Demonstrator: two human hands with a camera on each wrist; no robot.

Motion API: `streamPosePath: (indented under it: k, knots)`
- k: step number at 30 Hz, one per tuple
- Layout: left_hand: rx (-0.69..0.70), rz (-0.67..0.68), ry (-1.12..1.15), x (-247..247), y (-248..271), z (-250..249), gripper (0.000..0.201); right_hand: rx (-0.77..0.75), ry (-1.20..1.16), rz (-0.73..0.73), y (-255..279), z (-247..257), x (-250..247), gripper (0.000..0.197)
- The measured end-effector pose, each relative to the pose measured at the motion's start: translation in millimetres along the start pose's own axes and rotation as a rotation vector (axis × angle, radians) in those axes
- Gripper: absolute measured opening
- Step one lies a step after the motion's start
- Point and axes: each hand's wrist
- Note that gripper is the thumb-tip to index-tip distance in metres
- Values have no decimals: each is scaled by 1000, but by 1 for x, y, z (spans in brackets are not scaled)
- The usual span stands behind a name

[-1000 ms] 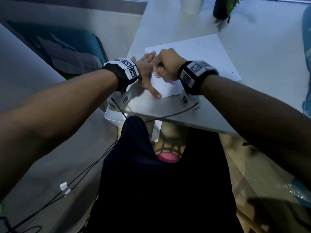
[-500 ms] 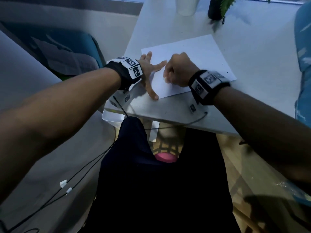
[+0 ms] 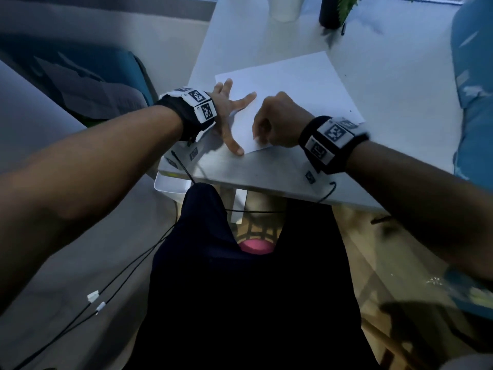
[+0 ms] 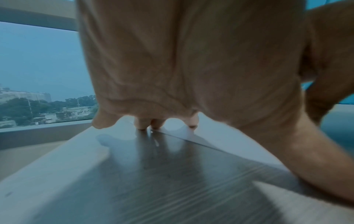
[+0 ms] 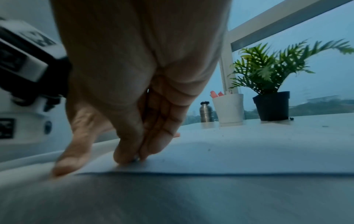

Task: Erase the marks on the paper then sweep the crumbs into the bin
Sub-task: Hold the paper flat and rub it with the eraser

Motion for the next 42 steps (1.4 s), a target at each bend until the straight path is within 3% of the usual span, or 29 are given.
streamPosePath:
  k: [3,6,9,12,18,23,25,28,32,37,39,42]
  knots:
    - [5,8,1,0,-1,0,143,-11,0,-71,-23,4,-11,23]
    - [5,23,15,0,0,2,139,116,-103,-117,-50,8,-14,17]
    - [11,9,8,1,-1,2,142,59,-57,-121,-32,7,4,12]
    - [14,-12,-4,3,-2,2,146,-24,-20,6,-3,8,7,13]
    - [6,27,18,2,-2,2,145,131,-114,-119,-41,-1,-9,21]
    - [17,1,-4,3,-4,3,145,4,-45,22,2,8,10,16]
    - [21,2,1,3,-3,2,145,-4,-78,-46,-1,7,-1,15]
    - [40,-18,41,8,-3,6,145,165,-210,-265,-16,-23,-28,13]
    - [92,-46,34,18,0,14,139,454,-177,-122,-5,-62,-35,15]
    - [20,-158,-27,10,17,16,120,443,-326,-197,2,-72,-27,12]
    - [147,-240,-9,12,26,-13,113,423,-361,-219,4,-75,-26,11]
    - [429,-251,9,27,40,-71,95,385,-350,-213,4,-75,-23,10]
Point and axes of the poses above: each hand's wrist, its own y-axis away from the middle knuckle, its own x-axis out of the palm, z = x × y, and after that the axes turned 9 degrees about -y, right-handed
